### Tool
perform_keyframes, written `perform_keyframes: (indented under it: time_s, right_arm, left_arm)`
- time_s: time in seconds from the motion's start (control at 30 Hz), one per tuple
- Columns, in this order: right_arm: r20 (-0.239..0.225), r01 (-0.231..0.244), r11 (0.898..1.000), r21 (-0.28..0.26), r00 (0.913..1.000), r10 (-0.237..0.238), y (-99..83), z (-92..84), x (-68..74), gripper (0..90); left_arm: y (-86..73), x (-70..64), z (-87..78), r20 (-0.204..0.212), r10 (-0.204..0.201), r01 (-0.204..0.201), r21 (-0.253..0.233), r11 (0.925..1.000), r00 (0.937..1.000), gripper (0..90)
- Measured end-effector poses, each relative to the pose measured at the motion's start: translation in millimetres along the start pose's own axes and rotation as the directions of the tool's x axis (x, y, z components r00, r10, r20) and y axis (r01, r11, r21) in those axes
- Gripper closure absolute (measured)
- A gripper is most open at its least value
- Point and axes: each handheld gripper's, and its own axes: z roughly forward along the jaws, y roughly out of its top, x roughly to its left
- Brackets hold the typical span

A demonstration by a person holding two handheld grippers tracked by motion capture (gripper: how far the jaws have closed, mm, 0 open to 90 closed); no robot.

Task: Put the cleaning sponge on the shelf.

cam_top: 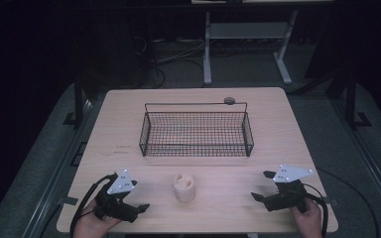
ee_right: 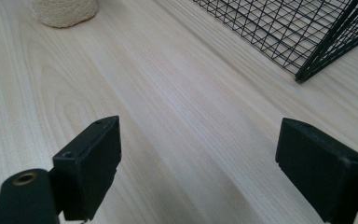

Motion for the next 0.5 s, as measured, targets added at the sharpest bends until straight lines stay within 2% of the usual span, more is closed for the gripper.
perform_keyframes:
  time_s: [0.5]
  right_arm:
    - [-0.004, -0.004, 1.000, -0.007, 1.0000, 0.004, -0.1, -0.8, 0.4, 13.6]
  left_arm:
    - [29.5, -7.7, 10.9, 0.045, 0.067, -0.068, 0.011, 0.9976, 0.9967, 16.7]
